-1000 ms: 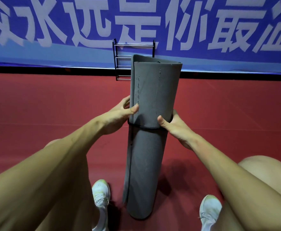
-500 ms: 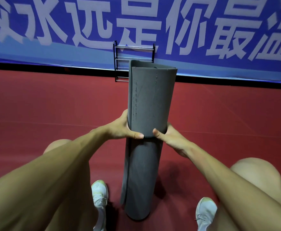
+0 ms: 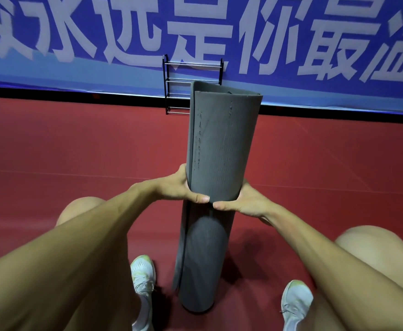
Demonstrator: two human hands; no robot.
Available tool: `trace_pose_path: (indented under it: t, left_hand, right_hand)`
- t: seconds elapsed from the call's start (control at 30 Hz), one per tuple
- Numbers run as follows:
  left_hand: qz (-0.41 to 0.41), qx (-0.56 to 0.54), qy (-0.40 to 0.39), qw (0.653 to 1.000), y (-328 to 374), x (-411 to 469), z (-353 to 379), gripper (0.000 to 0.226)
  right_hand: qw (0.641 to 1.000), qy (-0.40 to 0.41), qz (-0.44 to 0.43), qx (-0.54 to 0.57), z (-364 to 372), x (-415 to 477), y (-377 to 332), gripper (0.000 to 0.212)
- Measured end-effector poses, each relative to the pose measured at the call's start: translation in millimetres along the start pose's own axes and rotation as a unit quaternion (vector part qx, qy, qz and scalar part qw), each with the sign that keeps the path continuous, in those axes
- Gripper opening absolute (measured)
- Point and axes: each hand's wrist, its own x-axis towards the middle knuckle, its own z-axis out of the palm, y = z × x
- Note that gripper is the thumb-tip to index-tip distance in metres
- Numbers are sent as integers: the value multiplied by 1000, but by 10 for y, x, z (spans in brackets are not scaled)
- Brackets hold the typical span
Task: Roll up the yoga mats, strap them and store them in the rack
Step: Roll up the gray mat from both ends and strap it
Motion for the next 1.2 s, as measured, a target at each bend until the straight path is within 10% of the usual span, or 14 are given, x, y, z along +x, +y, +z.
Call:
trace_pose_path:
  t: [0.17, 0.27, 0.37, 0.53, 0.67, 1.03, 1.2]
  left_hand:
    - [88, -188, 116, 971, 340, -159, -186, 119]
    - [83, -247, 117, 958, 567, -246, -450, 75]
    - [60, -207, 146, 965, 833, -319, -662, 65]
    - [44, -143, 249, 957, 1365, -310, -770, 48]
    - [-21, -6, 200, 980, 1620, -337, -797, 46]
    - [-77, 6, 209, 975, 1939, -312, -599, 21]
    - [-33, 49, 297, 953, 1820, -299, -464, 36]
  right_hand:
    - [999, -15, 4, 28, -47, -91, -156, 72]
    - [997, 26, -23, 76, -117, -138, -429, 106]
    - [985, 89, -29, 144, -269, -103, -768, 124]
    - [978, 166, -21, 124, -440, -15, -1402, 43]
    - [976, 217, 1, -18, -575, 92, -1606, 80]
    - [977, 190, 95, -5, -682, 239, -1912, 33]
    - [968, 217, 69, -103, -558, 216, -1897, 53]
